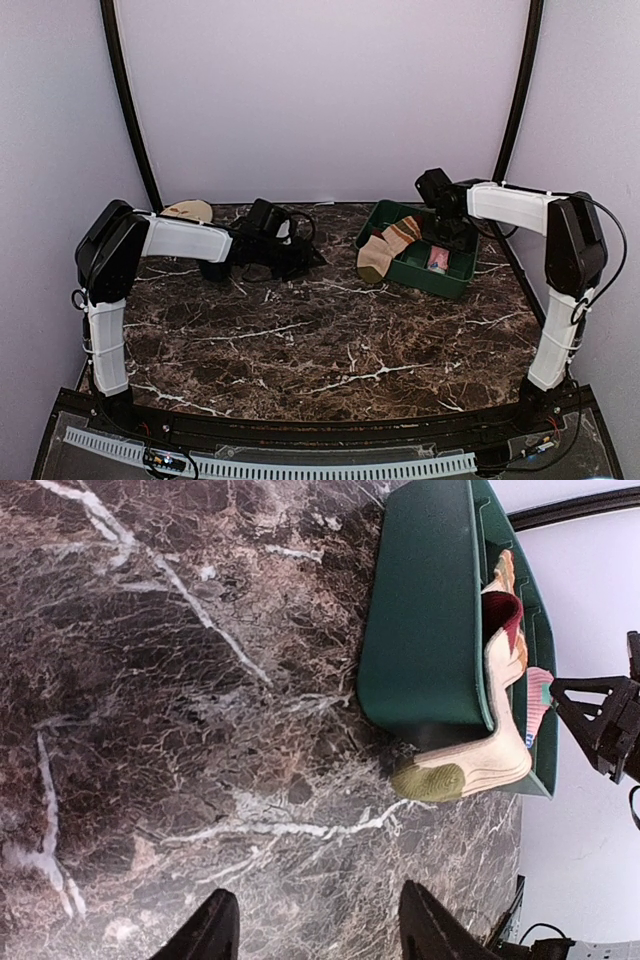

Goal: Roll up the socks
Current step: Adjust the sock in the storage box.

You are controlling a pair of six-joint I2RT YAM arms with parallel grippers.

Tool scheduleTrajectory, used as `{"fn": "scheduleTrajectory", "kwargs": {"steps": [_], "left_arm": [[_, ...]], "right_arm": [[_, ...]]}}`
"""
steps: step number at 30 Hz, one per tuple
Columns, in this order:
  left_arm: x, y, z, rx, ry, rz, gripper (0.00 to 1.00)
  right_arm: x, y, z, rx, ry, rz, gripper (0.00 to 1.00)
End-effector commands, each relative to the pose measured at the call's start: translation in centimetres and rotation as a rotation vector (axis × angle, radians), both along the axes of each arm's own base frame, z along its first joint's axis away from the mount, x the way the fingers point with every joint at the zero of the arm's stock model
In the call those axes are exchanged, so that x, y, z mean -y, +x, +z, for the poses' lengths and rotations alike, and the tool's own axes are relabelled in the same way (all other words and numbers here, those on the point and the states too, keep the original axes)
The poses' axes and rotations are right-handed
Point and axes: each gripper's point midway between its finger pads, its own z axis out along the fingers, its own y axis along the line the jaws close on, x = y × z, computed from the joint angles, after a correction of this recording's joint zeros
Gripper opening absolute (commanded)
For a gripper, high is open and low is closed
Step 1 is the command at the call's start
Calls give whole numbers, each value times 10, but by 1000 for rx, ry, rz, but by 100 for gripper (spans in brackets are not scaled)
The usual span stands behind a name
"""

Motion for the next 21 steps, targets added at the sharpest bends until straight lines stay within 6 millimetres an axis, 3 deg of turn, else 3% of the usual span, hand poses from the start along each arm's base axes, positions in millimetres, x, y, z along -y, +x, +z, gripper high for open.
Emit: {"fn": "scheduleTrajectory", "kwargs": {"steps": [1,5,21], "left_arm": [[-3,0,25,41,-37,5,57],[-3,0,25,44,-34,4,57],[-8,1,16,31,-36,6,58]], "right_arm": [[-2,7,20,56,-6,1,43],[-1,11,13,49,-14,-2,34],[7,12,-32,-48,-6,-4,22]]}}
